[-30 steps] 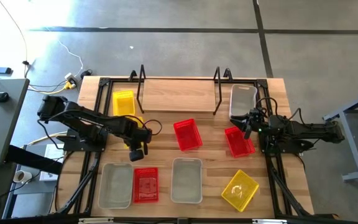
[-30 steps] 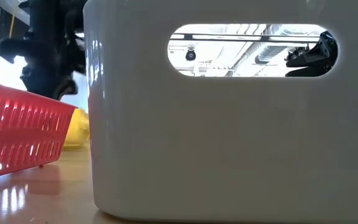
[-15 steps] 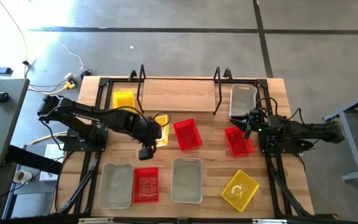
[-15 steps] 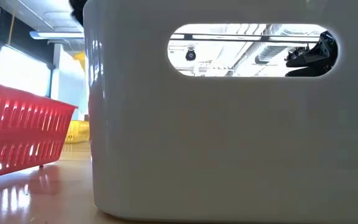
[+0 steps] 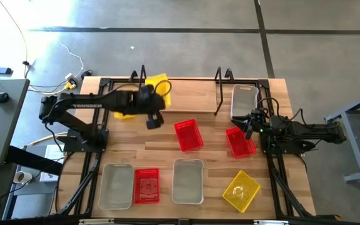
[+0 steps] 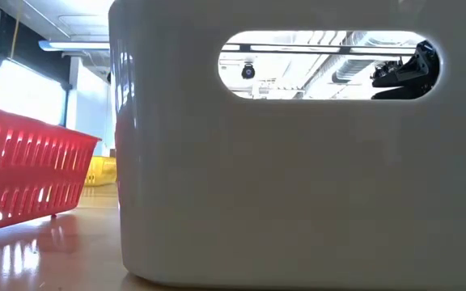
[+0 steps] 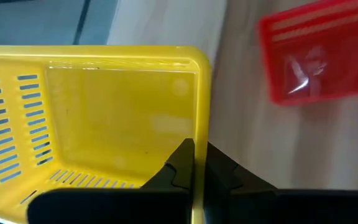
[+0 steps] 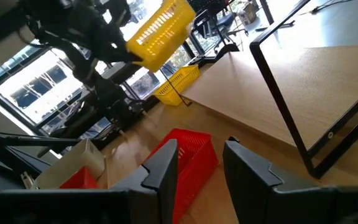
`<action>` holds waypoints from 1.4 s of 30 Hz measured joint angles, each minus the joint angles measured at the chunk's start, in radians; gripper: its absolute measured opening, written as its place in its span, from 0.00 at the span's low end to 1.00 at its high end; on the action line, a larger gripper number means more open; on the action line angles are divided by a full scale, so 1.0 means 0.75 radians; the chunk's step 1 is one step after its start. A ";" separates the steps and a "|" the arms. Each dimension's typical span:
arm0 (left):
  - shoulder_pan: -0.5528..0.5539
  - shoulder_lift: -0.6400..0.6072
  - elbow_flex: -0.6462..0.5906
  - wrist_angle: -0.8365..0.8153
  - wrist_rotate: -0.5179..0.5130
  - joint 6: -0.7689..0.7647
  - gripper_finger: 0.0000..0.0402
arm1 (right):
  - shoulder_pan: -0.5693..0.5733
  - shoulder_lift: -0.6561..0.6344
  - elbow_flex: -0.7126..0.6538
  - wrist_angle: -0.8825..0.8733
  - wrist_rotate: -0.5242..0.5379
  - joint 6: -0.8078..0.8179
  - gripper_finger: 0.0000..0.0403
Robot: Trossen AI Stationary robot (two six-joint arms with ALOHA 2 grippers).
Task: Stack baskets on shelf by color
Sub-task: Put the middle left yellow basket on the shelf
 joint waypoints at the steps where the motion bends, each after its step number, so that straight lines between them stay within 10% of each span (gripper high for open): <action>1: 0.037 0.000 -0.001 -0.002 0.025 0.032 0.00 | 0.000 0.000 0.000 0.000 0.004 0.008 0.28; 12: 0.284 0.045 -0.001 -0.032 0.238 0.287 0.00 | 0.000 0.000 0.000 0.003 0.067 0.012 0.28; 42: 0.288 0.393 -0.002 -0.074 0.160 0.341 0.03 | 0.000 0.000 0.000 0.003 0.067 0.012 0.28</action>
